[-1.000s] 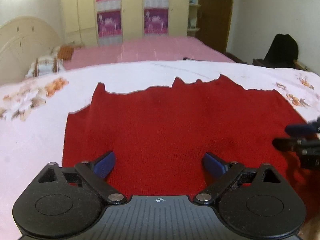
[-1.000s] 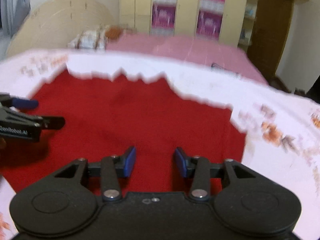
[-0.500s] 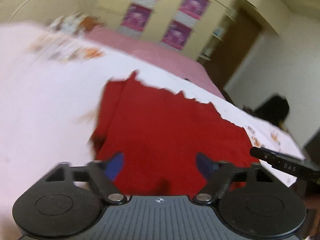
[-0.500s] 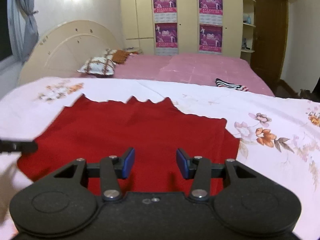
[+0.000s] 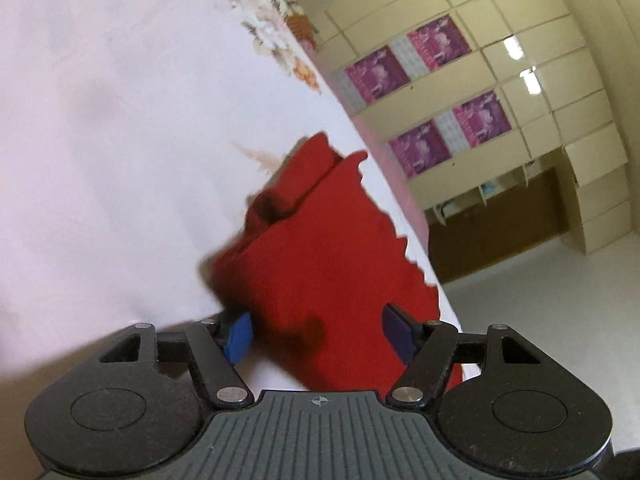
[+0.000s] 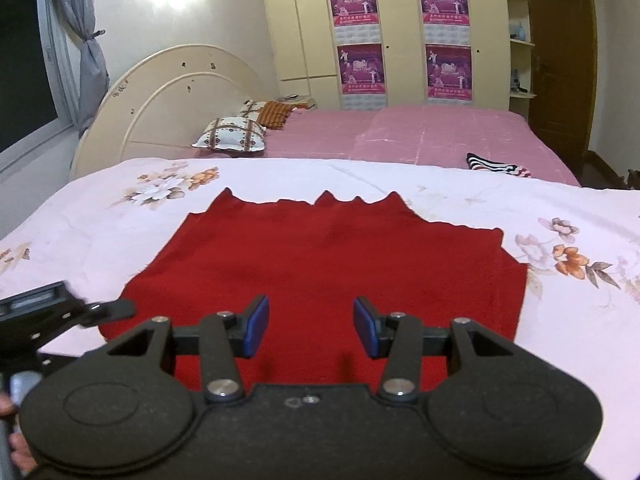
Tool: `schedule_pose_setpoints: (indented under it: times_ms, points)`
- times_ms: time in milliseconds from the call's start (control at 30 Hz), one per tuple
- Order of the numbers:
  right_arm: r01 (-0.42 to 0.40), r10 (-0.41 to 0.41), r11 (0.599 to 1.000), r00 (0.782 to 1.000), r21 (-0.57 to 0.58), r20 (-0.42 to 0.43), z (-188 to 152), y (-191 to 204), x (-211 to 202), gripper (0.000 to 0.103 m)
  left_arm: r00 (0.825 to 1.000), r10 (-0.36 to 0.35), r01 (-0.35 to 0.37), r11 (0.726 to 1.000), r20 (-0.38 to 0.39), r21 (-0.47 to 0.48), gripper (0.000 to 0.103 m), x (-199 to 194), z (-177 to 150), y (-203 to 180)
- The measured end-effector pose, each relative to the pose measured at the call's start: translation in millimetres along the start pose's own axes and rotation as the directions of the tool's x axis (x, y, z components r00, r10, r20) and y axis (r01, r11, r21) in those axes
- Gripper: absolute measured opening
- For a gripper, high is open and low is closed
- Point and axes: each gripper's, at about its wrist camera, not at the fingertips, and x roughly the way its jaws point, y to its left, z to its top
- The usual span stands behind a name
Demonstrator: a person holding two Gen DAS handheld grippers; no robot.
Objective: Fold small clothes
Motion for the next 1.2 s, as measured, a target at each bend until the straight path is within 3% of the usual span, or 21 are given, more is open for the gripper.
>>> schedule_pose_setpoints:
  times_ms: [167,333,367,400,467,600,733,800,867,900,1067,1133,1200]
  points:
    - [-0.019,0.019,1.0,1.0,-0.009,0.008,1.2,5.3,1.6,0.045,0.998,0.002,0.003,0.997,0.061,-0.083,0.052,24.8,9.0,2.9]
    - [-0.032,0.032,0.999,0.999,0.006,-0.002,4.0,3.8,19.8,0.041,0.996,0.014,-0.007,0.996,0.093,-0.084,0.05,47.4,18.6,-4.8]
    - [-0.032,0.032,0.999,0.999,0.01,-0.005,5.0,3.0,25.6,0.036,0.996,0.025,-0.018,0.997,0.089,-0.081,0.041,49.0,20.7,-5.3]
    - [-0.035,0.035,0.999,0.999,0.015,-0.009,6.0,2.6,30.8,0.023,0.996,0.043,-0.037,0.996,0.073,-0.075,0.022,53.9,22.6,-5.6]
    - [-0.034,0.035,0.999,0.999,0.024,-0.025,8.5,0.9,43.4,0.015,0.997,0.041,-0.035,0.995,0.063,-0.092,0.021,56.1,24.2,0.5]
    - [-0.02,0.021,0.999,0.999,0.026,-0.043,10.8,-0.5,62.6,0.013,0.997,0.0,0.005,0.997,0.073,-0.079,0.02,47.0,24.1,0.6]
    - [-0.025,0.025,1.0,0.999,-0.01,-0.036,11.1,4.9,71.2,0.013,0.993,-0.053,0.051,0.998,0.106,0.021,0.02,33.3,25.9,-18.7]
    - [0.004,-0.006,0.999,0.999,-0.048,-0.05,6.8,8.6,80.9,0.012,0.995,-0.035,0.033,0.999,0.097,0.025,0.02,37.2,28.1,-17.2]
    - [0.031,-0.037,0.996,0.996,-0.08,-0.077,-5.0,9.1,94.6,0.012,0.998,0.047,-0.047,0.999,0.043,0.004,0.02,50.2,30.8,-3.3]
    - [0.031,-0.037,0.996,0.997,-0.082,-0.064,-7.0,8.9,94.3,0.012,0.999,0.017,-0.017,1.0,0.046,-0.014,0.02,51.2,31.5,4.1]
    - [0.053,-0.062,0.988,0.996,-0.148,-0.06,-8.6,16.8,93.1,0.012,1.0,0.002,-0.002,1.0,0.027,0.005,0.02,52.0,40.4,-4.2]
    - [0.053,-0.062,0.989,0.996,-0.139,-0.065,-7.4,16.8,93.6,0.012,0.999,-0.017,0.014,0.998,0.038,0.069,0.02,48.5,43.4,-16.5]
    - [0.048,-0.056,0.994,0.996,-0.101,-0.074,-5.4,12.7,95.0,0.012,0.999,-0.027,0.019,0.979,0.04,0.204,0.02,44.1,47.0,-46.0]
